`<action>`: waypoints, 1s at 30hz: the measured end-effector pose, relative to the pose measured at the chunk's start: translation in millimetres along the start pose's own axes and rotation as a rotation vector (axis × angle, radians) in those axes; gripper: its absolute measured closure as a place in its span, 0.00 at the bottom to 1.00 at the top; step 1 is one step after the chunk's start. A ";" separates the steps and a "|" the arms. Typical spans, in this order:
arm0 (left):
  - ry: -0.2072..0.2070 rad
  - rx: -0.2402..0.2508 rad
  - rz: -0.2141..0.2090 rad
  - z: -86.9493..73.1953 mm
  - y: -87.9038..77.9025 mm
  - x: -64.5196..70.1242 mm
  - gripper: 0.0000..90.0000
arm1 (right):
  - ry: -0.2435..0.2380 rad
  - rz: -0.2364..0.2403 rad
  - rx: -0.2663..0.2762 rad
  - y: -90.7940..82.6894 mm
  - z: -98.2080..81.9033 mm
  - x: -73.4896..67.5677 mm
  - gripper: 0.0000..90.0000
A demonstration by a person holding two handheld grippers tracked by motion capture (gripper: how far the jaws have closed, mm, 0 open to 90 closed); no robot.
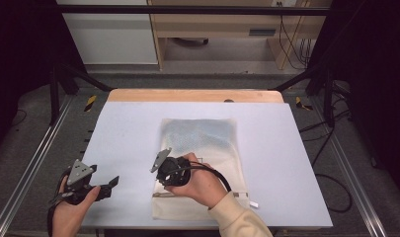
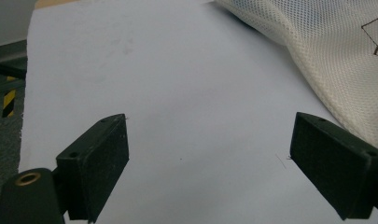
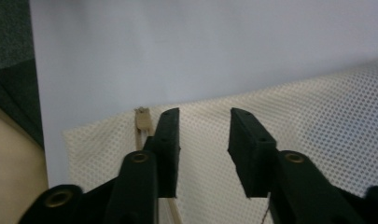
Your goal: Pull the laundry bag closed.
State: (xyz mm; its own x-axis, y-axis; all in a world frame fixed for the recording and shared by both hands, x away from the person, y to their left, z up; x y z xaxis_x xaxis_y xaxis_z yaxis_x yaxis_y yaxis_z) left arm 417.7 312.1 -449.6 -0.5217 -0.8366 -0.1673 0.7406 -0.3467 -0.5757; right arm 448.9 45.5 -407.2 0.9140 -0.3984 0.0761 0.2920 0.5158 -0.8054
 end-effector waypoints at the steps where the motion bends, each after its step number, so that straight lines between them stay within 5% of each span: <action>1: -0.003 0.001 -0.013 0.7 1.2 1.1 0.13 | -0.008 0.007 0.012 1.0 -1.2 -1.6 0.77; 4: 0.021 -0.008 -0.028 3.1 2.8 3.1 0.16 | 0.004 0.017 0.020 2.8 -5.6 -1.9 0.81; 17: -0.016 0.019 -0.118 6.8 -2.9 15.3 0.16 | -0.018 0.112 -0.051 33.7 -10.0 -21.1 0.82; 25: -0.018 0.009 -0.140 9.3 -4.9 21.5 0.12 | 0.025 0.179 -0.058 49.7 -10.4 -21.2 0.80; 30: -0.007 0.002 -0.169 9.6 -5.2 33.5 0.12 | 0.028 0.167 -0.084 56.5 -10.8 -20.2 0.90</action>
State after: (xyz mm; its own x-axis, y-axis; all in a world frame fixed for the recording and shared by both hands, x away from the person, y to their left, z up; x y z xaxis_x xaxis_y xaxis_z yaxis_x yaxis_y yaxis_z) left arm 400.4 281.8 -444.6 -0.6362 -0.7690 -0.0623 0.6432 -0.4840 -0.5934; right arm 443.9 74.5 -460.6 0.9394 -0.3337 -0.0783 0.1109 0.5122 -0.8517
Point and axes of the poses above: each handheld gripper's, and its own axes: y roughly forward along the jaws, z roughly out of its top, x roughly to its right, the point moved 2 cm from there along y, roughly forward along the jaws, and after that the axes turned 9 degrees about y, right-handed, at the moved point
